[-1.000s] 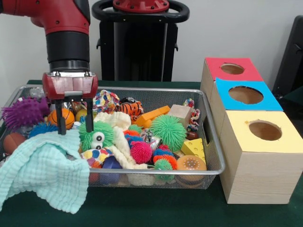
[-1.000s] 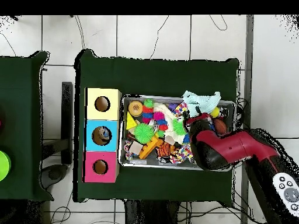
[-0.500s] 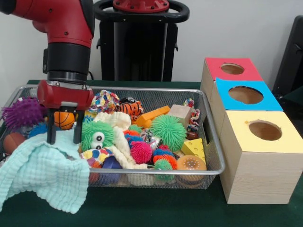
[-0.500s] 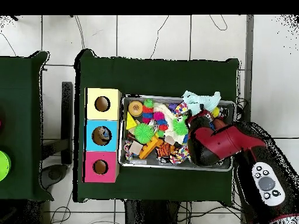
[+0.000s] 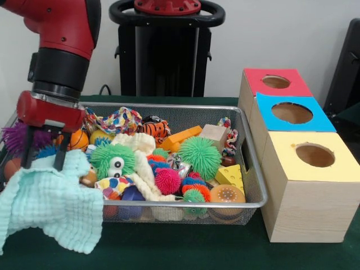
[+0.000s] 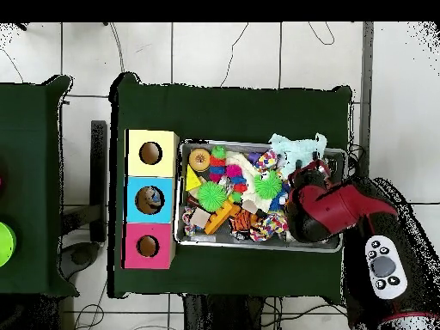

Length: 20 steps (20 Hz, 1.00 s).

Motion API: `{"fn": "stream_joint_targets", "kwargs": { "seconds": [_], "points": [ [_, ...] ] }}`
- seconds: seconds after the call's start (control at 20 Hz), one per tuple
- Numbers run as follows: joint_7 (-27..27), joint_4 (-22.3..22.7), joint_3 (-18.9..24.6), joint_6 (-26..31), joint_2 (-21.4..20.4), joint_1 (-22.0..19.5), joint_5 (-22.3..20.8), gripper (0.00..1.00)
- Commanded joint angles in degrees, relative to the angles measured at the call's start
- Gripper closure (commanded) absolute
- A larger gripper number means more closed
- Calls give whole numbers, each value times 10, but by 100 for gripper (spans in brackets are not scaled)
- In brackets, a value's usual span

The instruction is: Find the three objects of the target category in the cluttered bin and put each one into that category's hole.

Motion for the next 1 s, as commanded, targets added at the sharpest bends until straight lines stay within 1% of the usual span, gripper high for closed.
{"fn": "stream_joint_targets", "kwargs": {
  "seconds": [0.05, 0.15, 0.35, 0.4, 0.5, 0.6, 0.75, 0.85, 0.9, 1.0],
  "points": [
    [16, -33, -28, 92, 58, -30, 36, 0],
    [-17, -20, 2, 95, 68, -55, 54, 0],
    [-90, 30, 100, 103, 91, -136, 99, 0],
    [-111, 49, 137, 107, 99, -165, 111, 0],
    [-136, 78, 195, 117, 117, -212, 134, 0],
    [-148, 97, 234, 127, 135, -243, 153, 0],
    [-155, 114, 271, 135, 160, -273, 168, 0],
    [-165, 126, 306, 147, 188, -305, 185, 0],
    [-181, 132, 331, 158, 209, -327, 196, 0],
    [-187, 140, 349, 167, 226, -343, 204, 0]
  ]
}}
